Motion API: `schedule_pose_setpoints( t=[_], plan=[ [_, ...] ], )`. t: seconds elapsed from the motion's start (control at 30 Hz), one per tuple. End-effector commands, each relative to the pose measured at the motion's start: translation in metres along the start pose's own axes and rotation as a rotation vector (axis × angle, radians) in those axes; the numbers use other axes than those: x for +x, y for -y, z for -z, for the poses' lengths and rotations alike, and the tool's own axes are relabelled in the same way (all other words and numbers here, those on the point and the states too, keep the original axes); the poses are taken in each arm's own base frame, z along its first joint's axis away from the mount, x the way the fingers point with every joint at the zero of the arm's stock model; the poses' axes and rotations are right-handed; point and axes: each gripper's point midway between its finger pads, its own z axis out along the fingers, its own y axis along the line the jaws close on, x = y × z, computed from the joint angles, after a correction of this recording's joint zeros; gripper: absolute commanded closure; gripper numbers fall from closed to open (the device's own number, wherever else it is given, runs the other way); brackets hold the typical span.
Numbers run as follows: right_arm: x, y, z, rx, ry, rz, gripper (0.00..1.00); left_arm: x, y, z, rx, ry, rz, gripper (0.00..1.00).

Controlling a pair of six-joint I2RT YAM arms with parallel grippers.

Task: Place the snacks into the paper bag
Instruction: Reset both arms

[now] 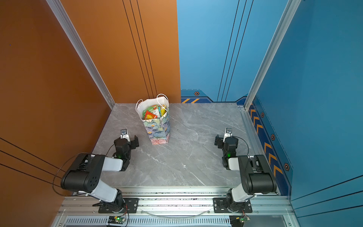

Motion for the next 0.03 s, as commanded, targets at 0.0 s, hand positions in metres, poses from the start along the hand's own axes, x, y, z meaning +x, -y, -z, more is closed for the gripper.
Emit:
schedule_pose_setpoints(
  t=[0.0],
  plan=[
    [-0.0059, -0.0004, -0.0018, -0.006, 0.006, -0.019, 0.00, -0.0040, 0.0024, -0.0026, 0.012, 0.002, 0.015, 0.02]
  ],
)
